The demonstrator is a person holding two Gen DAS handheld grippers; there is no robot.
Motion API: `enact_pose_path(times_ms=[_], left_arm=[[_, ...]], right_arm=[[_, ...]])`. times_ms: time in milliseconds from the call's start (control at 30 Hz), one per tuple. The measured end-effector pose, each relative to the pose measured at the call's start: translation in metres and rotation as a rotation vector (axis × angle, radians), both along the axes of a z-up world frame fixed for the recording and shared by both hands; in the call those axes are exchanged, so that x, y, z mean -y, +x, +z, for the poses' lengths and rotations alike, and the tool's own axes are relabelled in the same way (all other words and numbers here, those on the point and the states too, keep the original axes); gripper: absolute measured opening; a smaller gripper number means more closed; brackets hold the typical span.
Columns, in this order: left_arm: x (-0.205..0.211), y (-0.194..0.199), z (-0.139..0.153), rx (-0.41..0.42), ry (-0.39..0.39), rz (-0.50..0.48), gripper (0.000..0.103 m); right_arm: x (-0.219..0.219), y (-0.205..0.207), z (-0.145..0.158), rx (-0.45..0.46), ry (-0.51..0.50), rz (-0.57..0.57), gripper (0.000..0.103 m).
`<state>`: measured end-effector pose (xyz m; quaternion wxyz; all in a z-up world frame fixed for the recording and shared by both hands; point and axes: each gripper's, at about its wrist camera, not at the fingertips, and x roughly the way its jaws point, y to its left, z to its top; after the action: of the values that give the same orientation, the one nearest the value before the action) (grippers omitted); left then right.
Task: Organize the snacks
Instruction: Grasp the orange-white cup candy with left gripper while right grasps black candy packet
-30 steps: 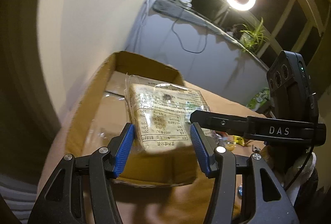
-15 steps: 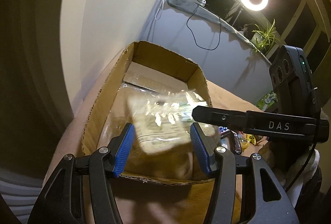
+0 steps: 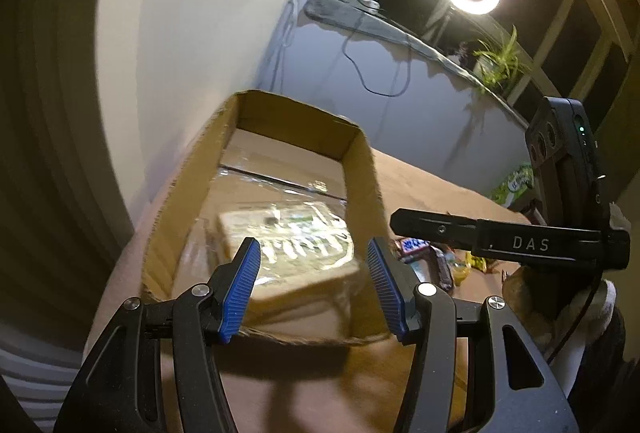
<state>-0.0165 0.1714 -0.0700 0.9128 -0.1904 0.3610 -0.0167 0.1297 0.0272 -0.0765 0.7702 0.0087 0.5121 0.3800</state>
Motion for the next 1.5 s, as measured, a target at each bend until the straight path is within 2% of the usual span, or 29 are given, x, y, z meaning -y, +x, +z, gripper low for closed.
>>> enact_pose_path(times_ms=[200,333,567,767,833,900,967,1133,1333,1500], left_arm=[[0.041,-0.002,0.003,-0.016,0.055,-0.102,0.056],[0.076,-0.002,0.0,-0.033,0.078,-0.192,0.056],[0.154,-0.003,-0.016,-0.094,0.104,-0.406,0.056],[0.208,-0.005,-0.032,-0.142,0.11,-0.534,0.057],[0.221,-0.006,-0.036,-0.156,0.126,-0.562,0.059],[0.233,-0.007,-0.041,-0.169,0.156,-0.588,0.06],[0.242,-0.007,-0.045,-0.179,0.193,-0.6,0.06],[0.256,-0.006,-0.053,-0.195,0.229,-0.611,0.06],[0.268,-0.002,-0.065,-0.219,0.292,-0.621,0.06],[0.267,0.001,-0.069,-0.221,0.309,-0.613,0.059]], right_arm=[[0.052,-0.005,0.0,0.041,-0.068,-0.021,0.047],[0.105,-0.009,-0.002,0.072,-0.124,-0.066,0.047],[0.187,-0.013,-0.008,0.111,-0.248,-0.134,0.047],[0.242,-0.01,-0.021,0.106,-0.345,-0.159,0.048],[0.251,-0.012,-0.026,0.114,-0.38,-0.152,0.059],[0.262,-0.012,-0.029,0.129,-0.412,-0.14,0.063],[0.267,-0.011,-0.031,0.141,-0.445,-0.122,0.063],[0.269,0.0,-0.04,0.151,-0.483,-0.073,0.063],[0.264,0.011,-0.055,0.131,-0.518,0.002,0.063],[0.266,0.021,-0.064,0.104,-0.523,0.028,0.063]])
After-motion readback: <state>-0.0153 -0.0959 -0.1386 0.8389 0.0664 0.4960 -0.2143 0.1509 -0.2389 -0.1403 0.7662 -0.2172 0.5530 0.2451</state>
